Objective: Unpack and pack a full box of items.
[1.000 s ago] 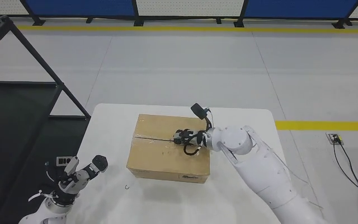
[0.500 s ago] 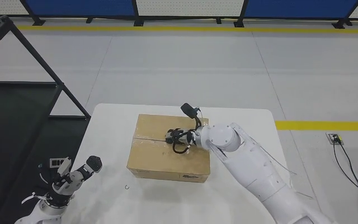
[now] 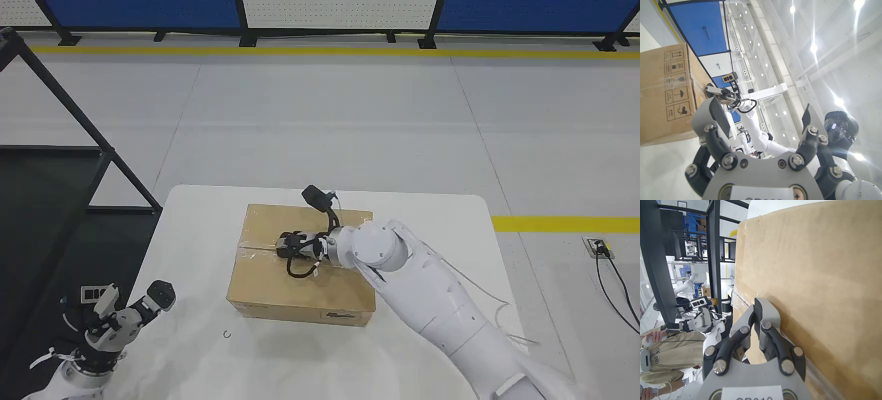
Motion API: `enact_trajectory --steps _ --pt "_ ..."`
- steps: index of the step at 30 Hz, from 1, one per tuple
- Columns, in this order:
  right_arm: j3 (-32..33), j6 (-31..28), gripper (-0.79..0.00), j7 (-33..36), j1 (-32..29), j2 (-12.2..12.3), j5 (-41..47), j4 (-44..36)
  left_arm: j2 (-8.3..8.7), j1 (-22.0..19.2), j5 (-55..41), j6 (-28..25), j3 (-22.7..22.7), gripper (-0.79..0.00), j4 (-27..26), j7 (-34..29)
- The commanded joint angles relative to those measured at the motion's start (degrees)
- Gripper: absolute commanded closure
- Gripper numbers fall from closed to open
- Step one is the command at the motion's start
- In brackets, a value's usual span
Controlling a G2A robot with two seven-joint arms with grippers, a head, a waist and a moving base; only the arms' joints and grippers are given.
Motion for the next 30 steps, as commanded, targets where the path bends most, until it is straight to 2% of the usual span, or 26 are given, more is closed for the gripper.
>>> enact_trajectory --steps 1,8,13,19,23,27,29,30 --pt "-0.18 -0.79 0.0 -0.29 0.31 -0.59 0.91 1.0 0.03 0.15 -0.21 -0.01 -0.24 -0.785 0.08 -0.24" --pt "-1.02 -2.95 0.0 -0.69 1.51 -2.74 3.32 4.62 0.22 0.67 -0.67 0.21 -1.44 -0.785 0.49 -1.23" --pt "1.18 -8.09 0.0 0.06 1.87 -3.17 6.62 6.3 0.36 0.85 -0.98 0.52 -2.1 -0.785 1.06 -2.06" --pt "8.85 -17.53 0.0 3.82 -0.51 -0.73 11.06 3.6 0.54 0.1 -1.07 1.45 -2.2 -0.785 1.49 -3.39" --pt "16.17 -24.35 0.0 7.35 -5.37 2.25 11.6 -3.36 0.67 -0.83 -0.92 2.17 -1.8 -0.785 1.96 -4.57" --pt "22.84 -28.69 -0.123 8.55 -11.91 4.62 12.4 -11.25 0.81 -1.78 -0.64 2.92 -1.38 -0.785 2.71 -5.69" --pt "25.78 -30.05 -0.305 9.38 -15.05 5.52 13.63 -14.71 0.87 -2.32 -0.41 3.32 -1.04 -0.785 3.2 -6.24" --pt "27.18 -30.3 -0.453 9.55 -16.44 5.89 14.46 -16.05 0.9 -2.62 -0.23 3.46 -0.81 -0.785 3.52 -6.47"
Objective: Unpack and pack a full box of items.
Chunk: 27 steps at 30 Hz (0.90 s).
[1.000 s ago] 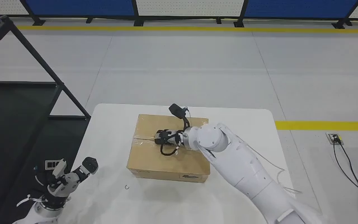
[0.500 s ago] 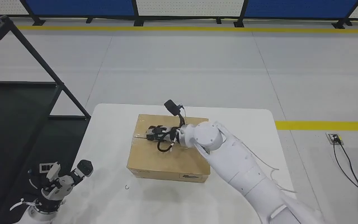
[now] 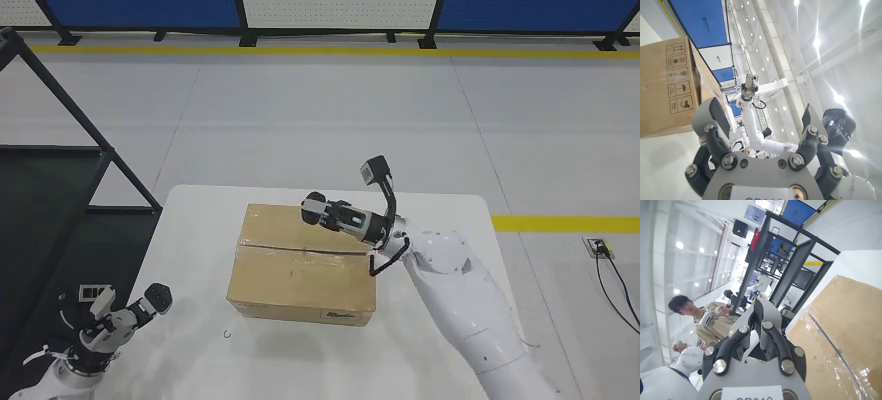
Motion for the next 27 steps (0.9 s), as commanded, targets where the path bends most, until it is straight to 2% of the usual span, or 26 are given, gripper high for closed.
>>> enact_trajectory --steps 1,7,8,11,14,27 --pt "2.87 -0.57 -0.785 0.67 -2.85 0.74 1.49 -2.87 0.05 -0.64 0.4 0.3 0.51 -0.785 0.67 -0.36" --pt "6.71 -0.07 -0.785 4.04 -6.23 1.96 3.38 -6.08 0.0 -1.68 1.76 1.12 2.61 -0.785 1.4 -0.29" --pt "6.76 -0.09 -0.594 4.07 -6.29 1.97 3.44 -6.13 0.01 -1.66 1.65 1.06 2.48 -0.785 1.39 -0.35" --pt "6.73 -0.05 -0.71 4.08 -6.25 1.96 3.39 -6.09 0.0 -1.69 1.79 1.14 2.64 -0.784 1.41 -0.29" --pt "6.71 -0.07 -0.768 4.04 -6.23 1.96 3.38 -6.08 0.0 -1.68 1.77 1.13 2.61 -0.784 1.41 -0.29" --pt "6.71 -0.07 -0.784 4.04 -6.23 1.96 3.38 -6.08 0.0 -1.68 1.76 1.12 2.61 -0.784 1.4 -0.29"
